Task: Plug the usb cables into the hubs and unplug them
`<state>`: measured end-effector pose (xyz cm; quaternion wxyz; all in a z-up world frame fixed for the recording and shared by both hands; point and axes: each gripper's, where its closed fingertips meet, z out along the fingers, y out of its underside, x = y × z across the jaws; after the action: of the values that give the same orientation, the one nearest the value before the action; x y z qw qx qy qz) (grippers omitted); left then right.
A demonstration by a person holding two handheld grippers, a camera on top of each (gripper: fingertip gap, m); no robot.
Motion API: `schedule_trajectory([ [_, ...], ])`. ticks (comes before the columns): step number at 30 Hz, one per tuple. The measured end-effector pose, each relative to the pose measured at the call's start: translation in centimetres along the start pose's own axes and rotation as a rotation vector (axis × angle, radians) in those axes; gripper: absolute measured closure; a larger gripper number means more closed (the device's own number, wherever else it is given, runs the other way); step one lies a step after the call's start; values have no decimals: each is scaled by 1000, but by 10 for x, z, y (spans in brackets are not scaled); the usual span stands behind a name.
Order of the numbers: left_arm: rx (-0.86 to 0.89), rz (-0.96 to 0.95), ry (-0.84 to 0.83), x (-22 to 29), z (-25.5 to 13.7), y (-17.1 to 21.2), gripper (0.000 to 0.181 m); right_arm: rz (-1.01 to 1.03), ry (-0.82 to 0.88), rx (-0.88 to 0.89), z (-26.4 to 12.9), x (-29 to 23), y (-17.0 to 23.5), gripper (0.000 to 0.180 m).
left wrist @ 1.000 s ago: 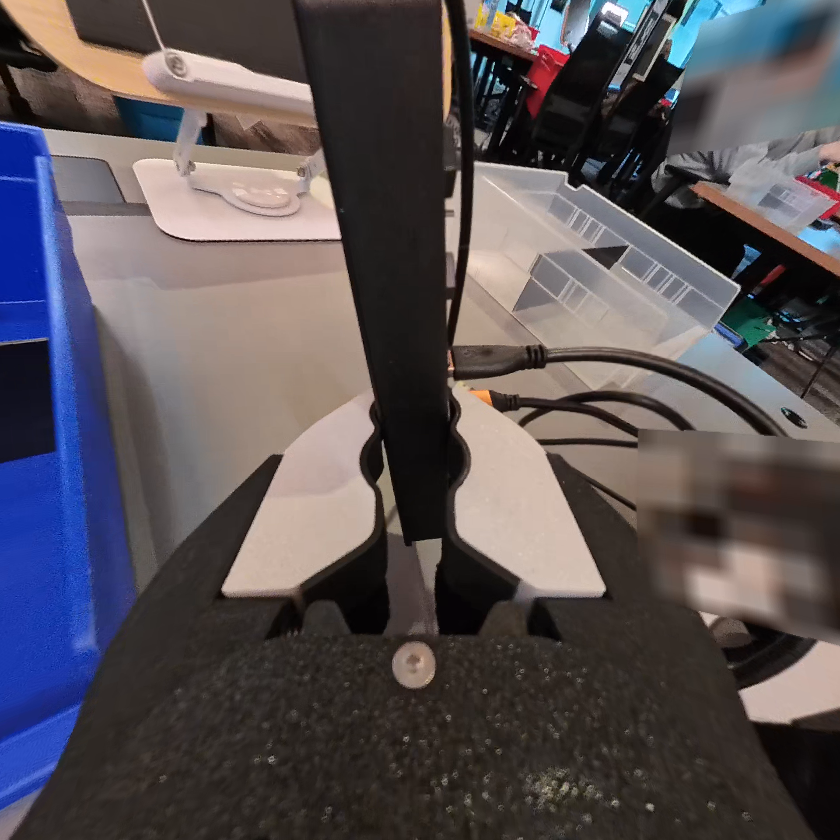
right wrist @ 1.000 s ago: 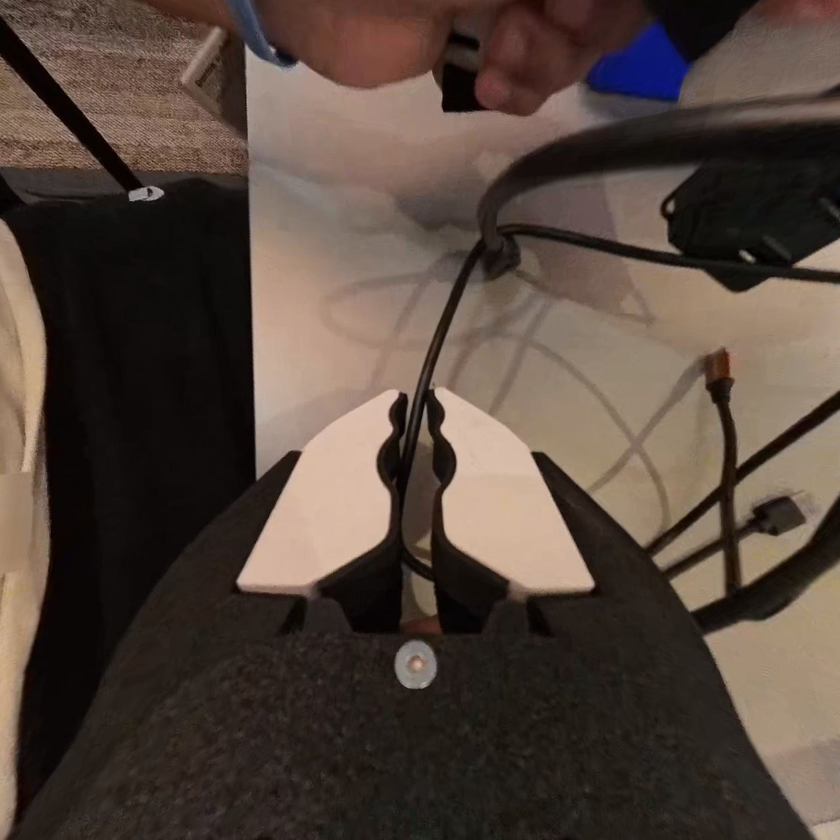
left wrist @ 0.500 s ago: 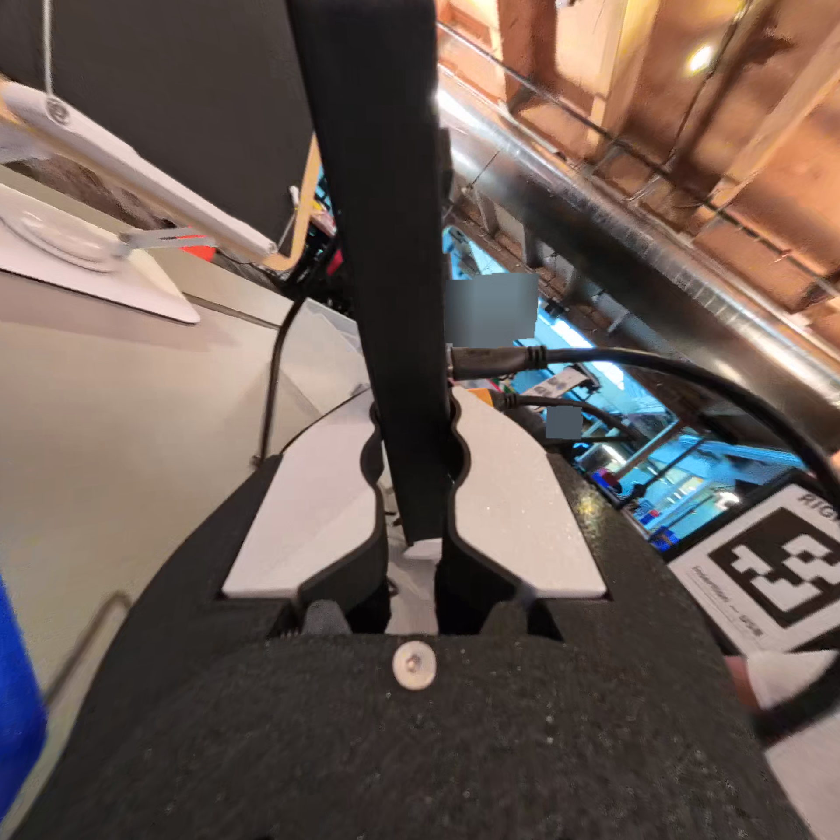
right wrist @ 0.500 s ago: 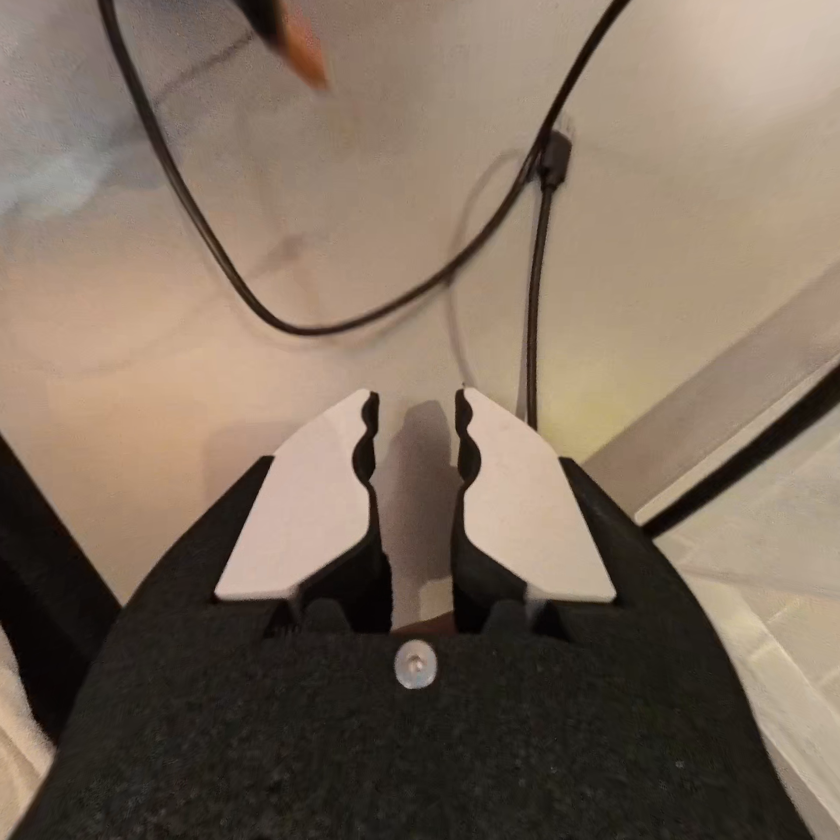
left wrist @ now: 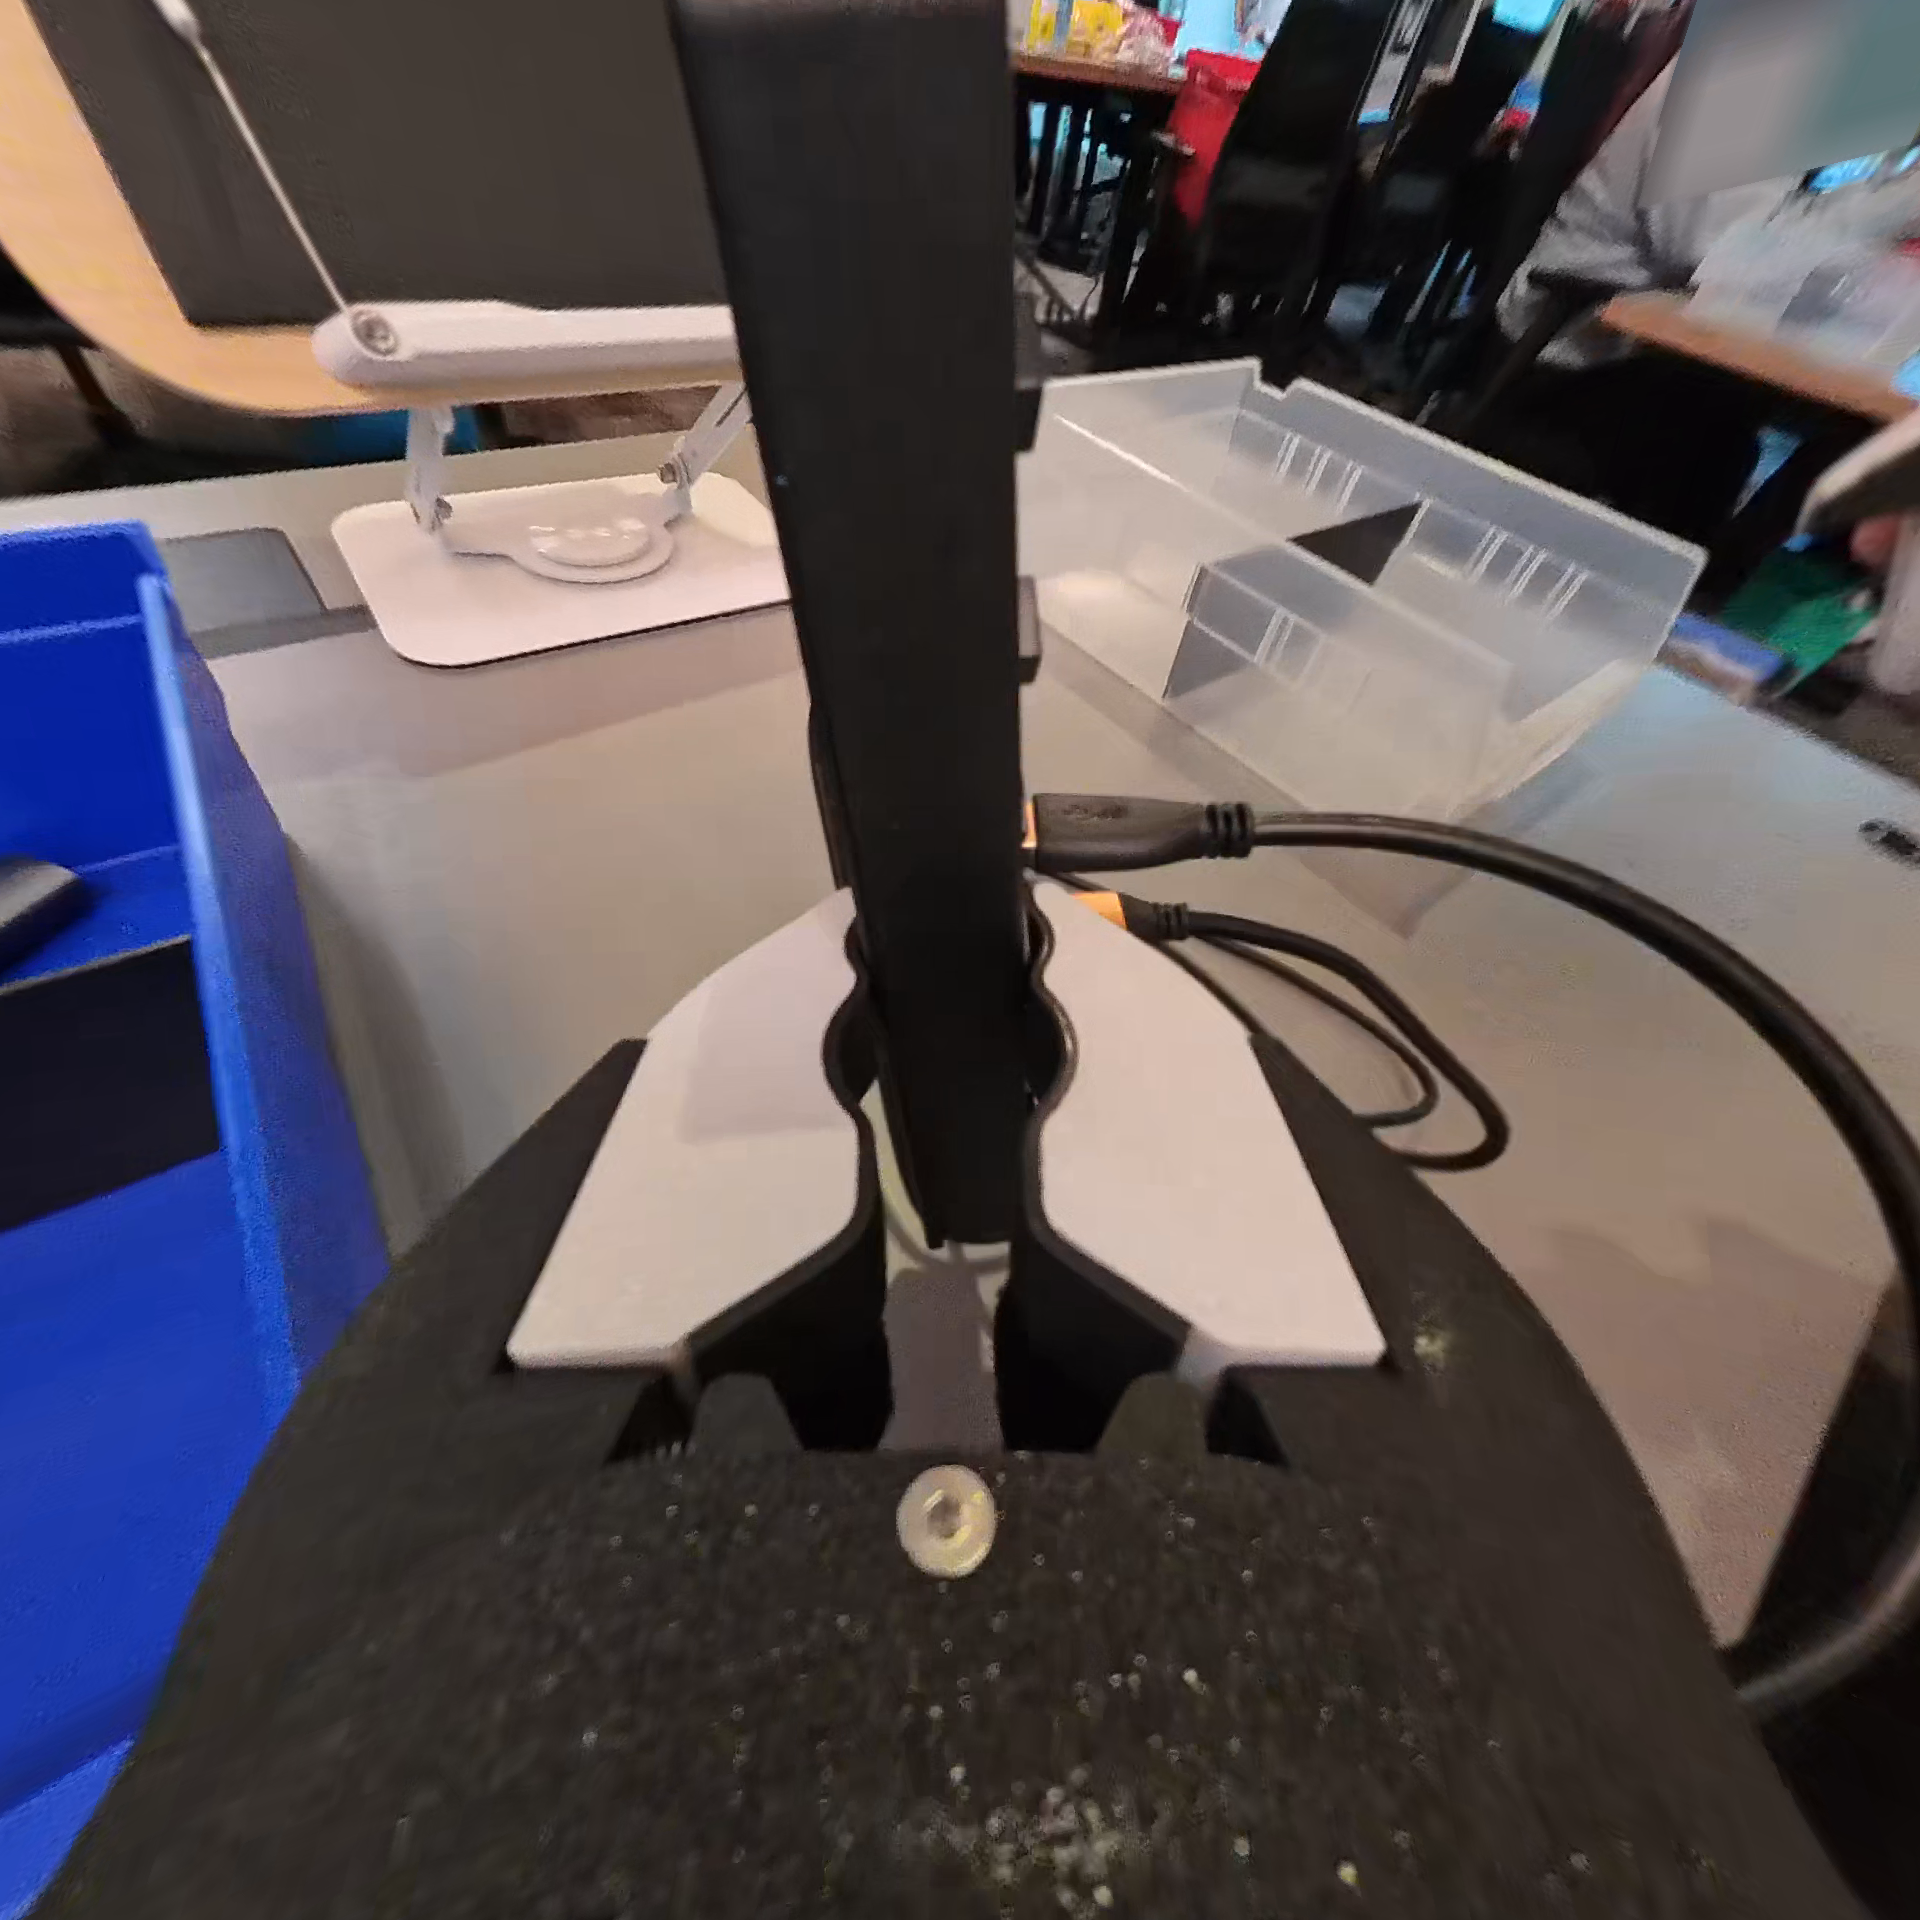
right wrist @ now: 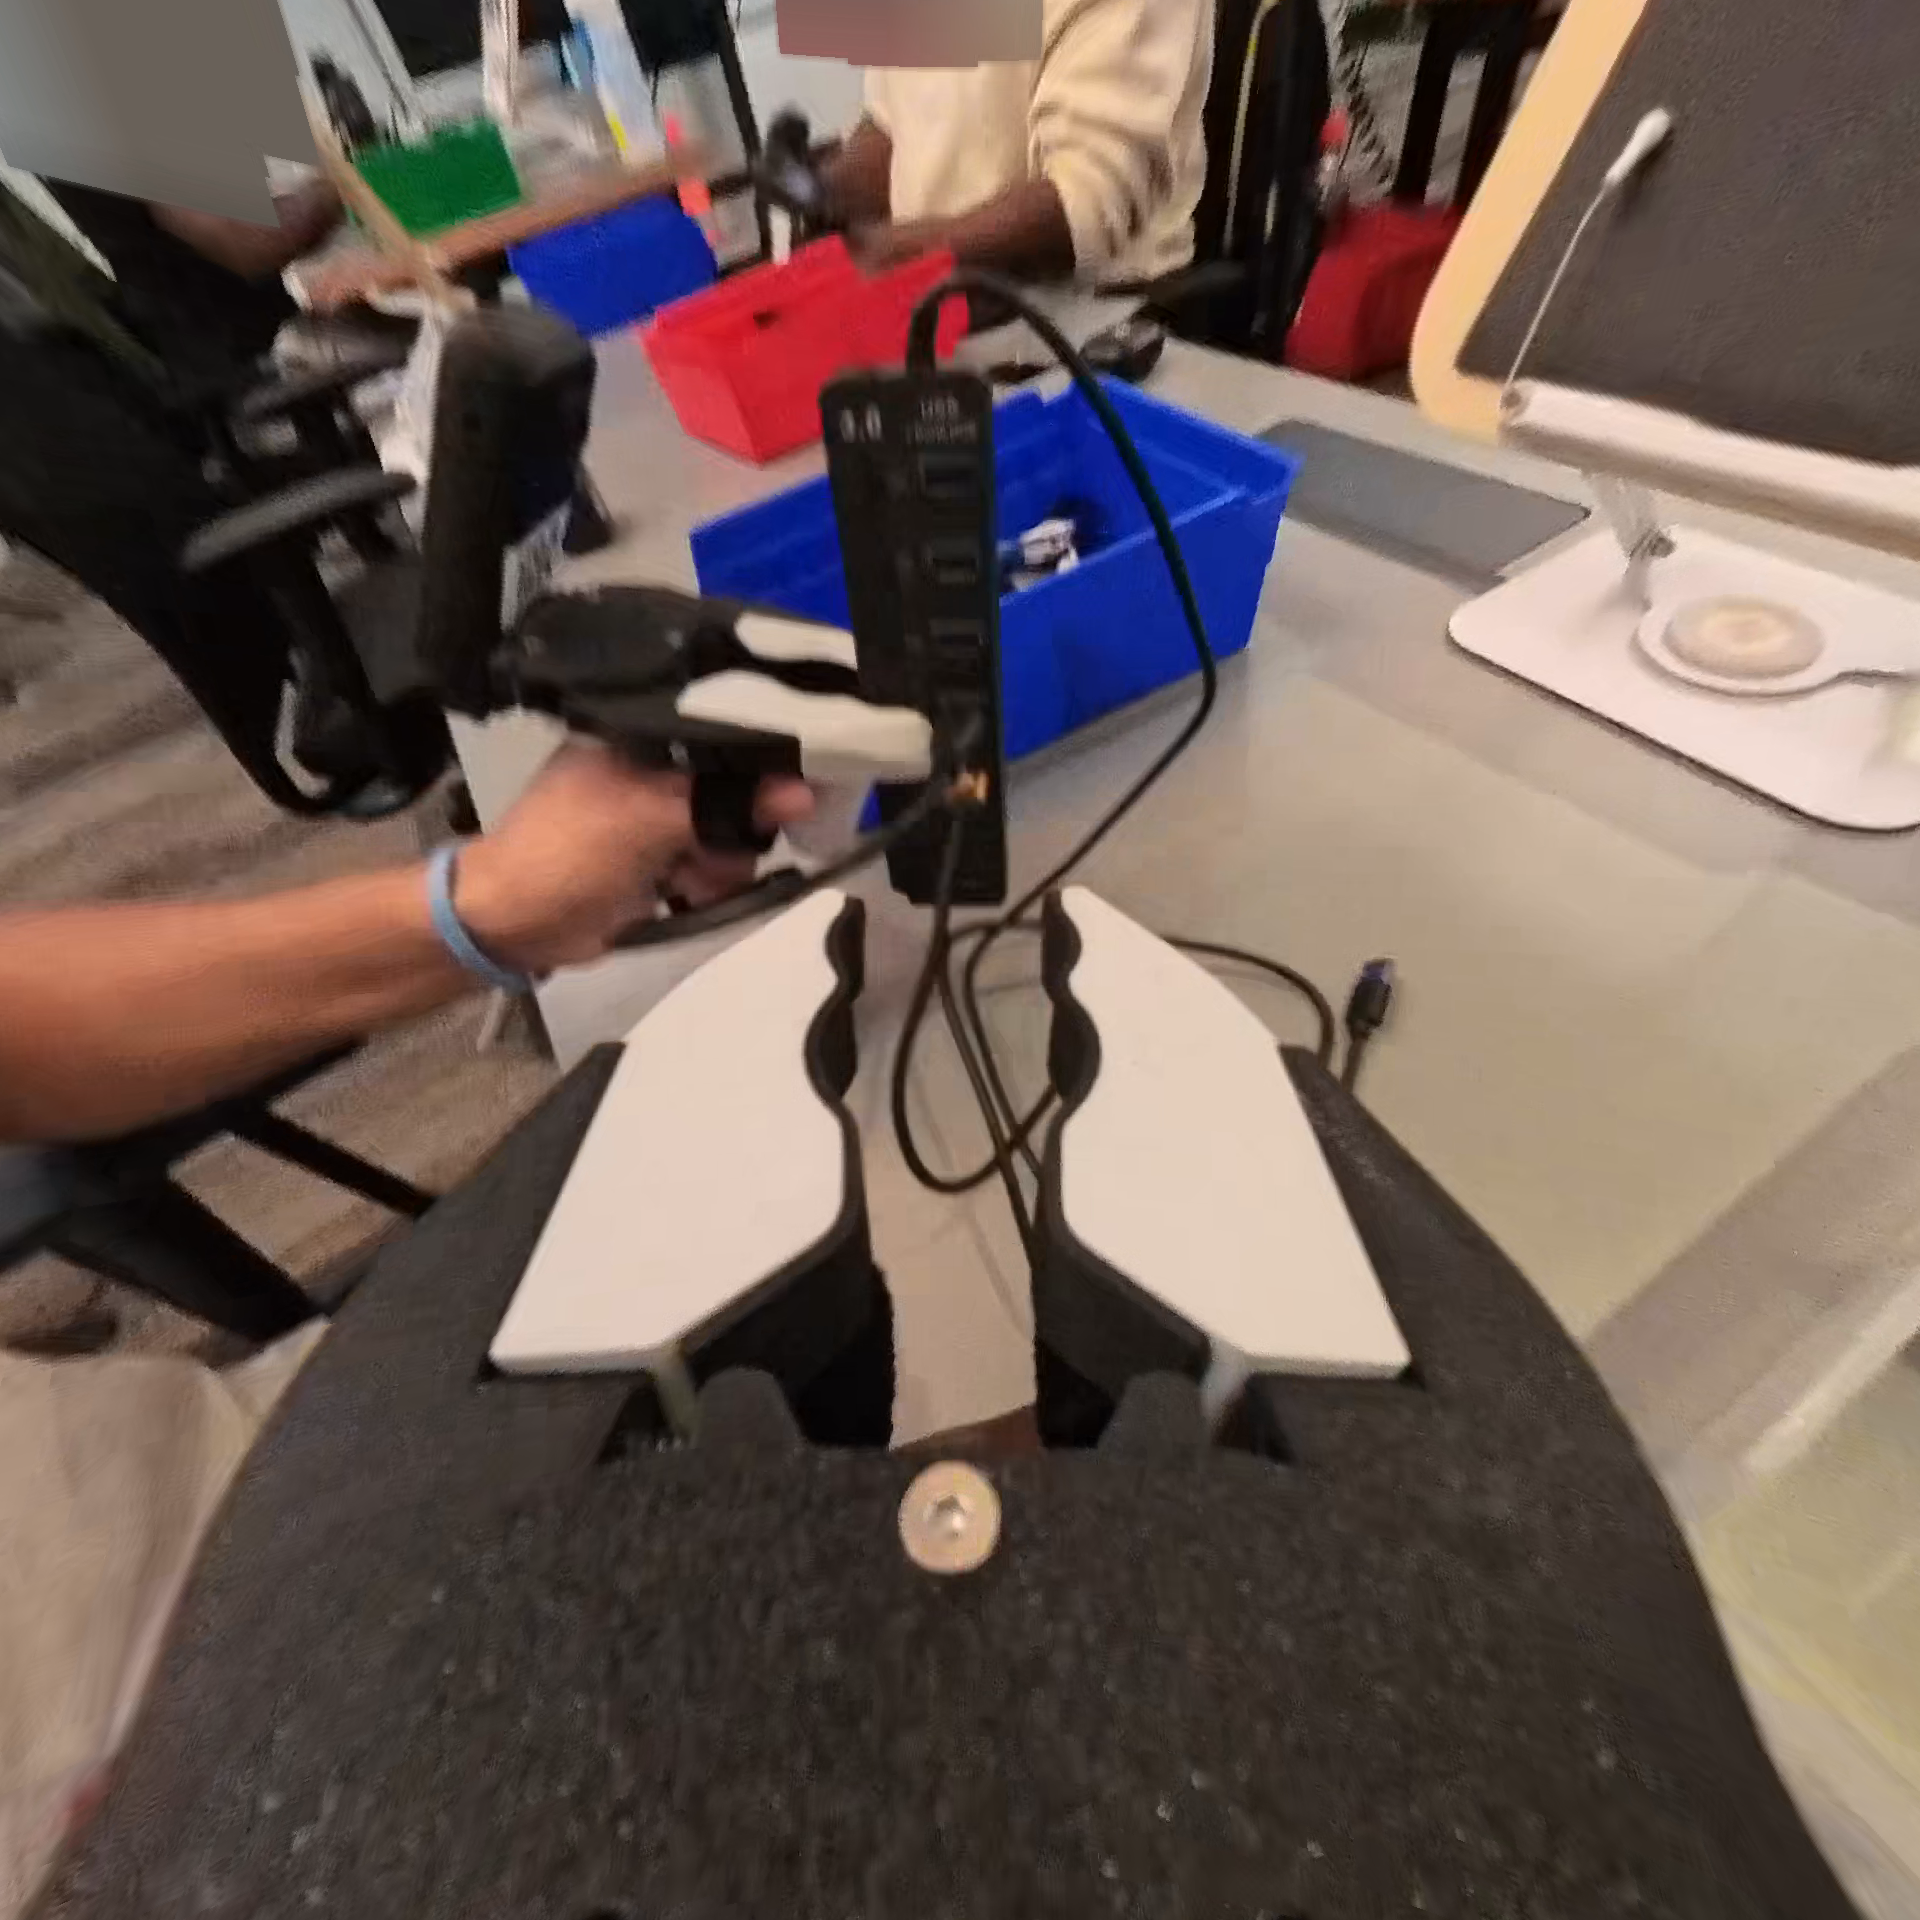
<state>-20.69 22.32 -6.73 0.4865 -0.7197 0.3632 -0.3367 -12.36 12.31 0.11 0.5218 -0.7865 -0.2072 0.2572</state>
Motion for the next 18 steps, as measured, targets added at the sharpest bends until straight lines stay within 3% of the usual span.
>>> schedule_trajectory([
  [3, -34, 95, -21, 14, 5, 5, 157, 53, 46, 75, 25, -4, -1, 147],
  [8, -66, 62, 21, 33, 11, 16, 157, -36, 150, 47, 56, -1, 24, 148],
  [14, -57, -52, 61, 29, 10, 17, 157, -198, 269, 211, 33, 10, 3, 153],
  [18, -40, -92, 84, 29, 9, 15, 157, -133, 248, 74, 43, 33, 38, 148],
])
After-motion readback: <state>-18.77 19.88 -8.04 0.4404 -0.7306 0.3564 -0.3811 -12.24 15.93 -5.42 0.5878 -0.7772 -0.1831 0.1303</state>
